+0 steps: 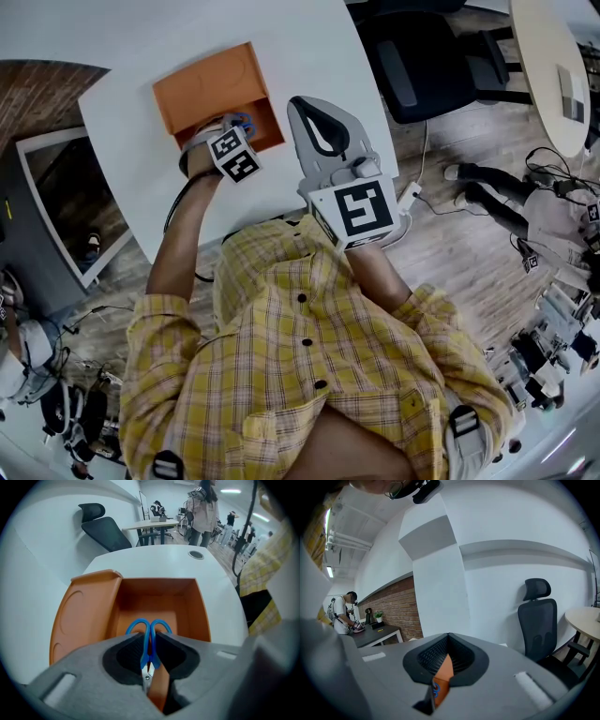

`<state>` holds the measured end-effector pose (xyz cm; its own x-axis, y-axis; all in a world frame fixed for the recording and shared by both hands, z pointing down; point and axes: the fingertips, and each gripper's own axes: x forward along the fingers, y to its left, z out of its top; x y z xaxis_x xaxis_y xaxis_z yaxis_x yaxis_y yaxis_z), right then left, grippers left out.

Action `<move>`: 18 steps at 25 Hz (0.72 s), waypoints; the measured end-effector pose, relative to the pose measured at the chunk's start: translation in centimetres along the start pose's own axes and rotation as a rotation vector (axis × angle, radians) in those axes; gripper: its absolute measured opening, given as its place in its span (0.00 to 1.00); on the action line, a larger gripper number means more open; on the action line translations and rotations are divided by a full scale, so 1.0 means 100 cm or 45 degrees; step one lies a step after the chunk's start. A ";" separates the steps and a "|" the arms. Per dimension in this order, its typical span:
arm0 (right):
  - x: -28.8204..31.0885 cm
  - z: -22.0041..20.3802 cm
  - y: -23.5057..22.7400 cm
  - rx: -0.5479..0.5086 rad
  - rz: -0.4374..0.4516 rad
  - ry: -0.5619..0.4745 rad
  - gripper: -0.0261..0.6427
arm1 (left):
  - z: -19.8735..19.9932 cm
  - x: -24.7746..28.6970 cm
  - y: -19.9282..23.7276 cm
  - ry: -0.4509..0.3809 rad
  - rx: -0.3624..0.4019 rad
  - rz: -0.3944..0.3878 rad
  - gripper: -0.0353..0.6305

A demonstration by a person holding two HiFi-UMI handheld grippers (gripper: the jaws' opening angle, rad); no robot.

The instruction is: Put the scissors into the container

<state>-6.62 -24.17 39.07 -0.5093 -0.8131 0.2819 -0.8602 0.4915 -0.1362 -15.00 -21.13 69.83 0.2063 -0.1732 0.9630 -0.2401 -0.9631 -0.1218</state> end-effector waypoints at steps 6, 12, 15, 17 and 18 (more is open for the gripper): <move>-0.003 -0.001 -0.002 0.015 -0.006 0.003 0.05 | 0.001 0.001 -0.002 0.003 -0.007 -0.009 0.18; -0.001 -0.002 -0.001 0.022 -0.003 0.004 0.05 | -0.002 0.003 -0.002 -0.004 -0.029 -0.021 0.18; -0.001 -0.003 -0.003 0.022 -0.002 0.005 0.05 | 0.000 0.003 -0.002 -0.012 -0.053 -0.024 0.19; 0.000 -0.002 -0.004 0.024 -0.002 0.006 0.05 | 0.001 0.002 0.001 -0.019 -0.068 -0.019 0.19; 0.000 -0.002 -0.004 0.026 -0.001 0.008 0.05 | 0.001 0.001 0.001 -0.024 -0.074 -0.017 0.19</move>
<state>-6.31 -24.33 39.30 -0.5084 -0.8116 0.2878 -0.8610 0.4843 -0.1553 -14.96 -21.30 69.90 0.2272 -0.1650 0.9598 -0.2922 -0.9517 -0.0944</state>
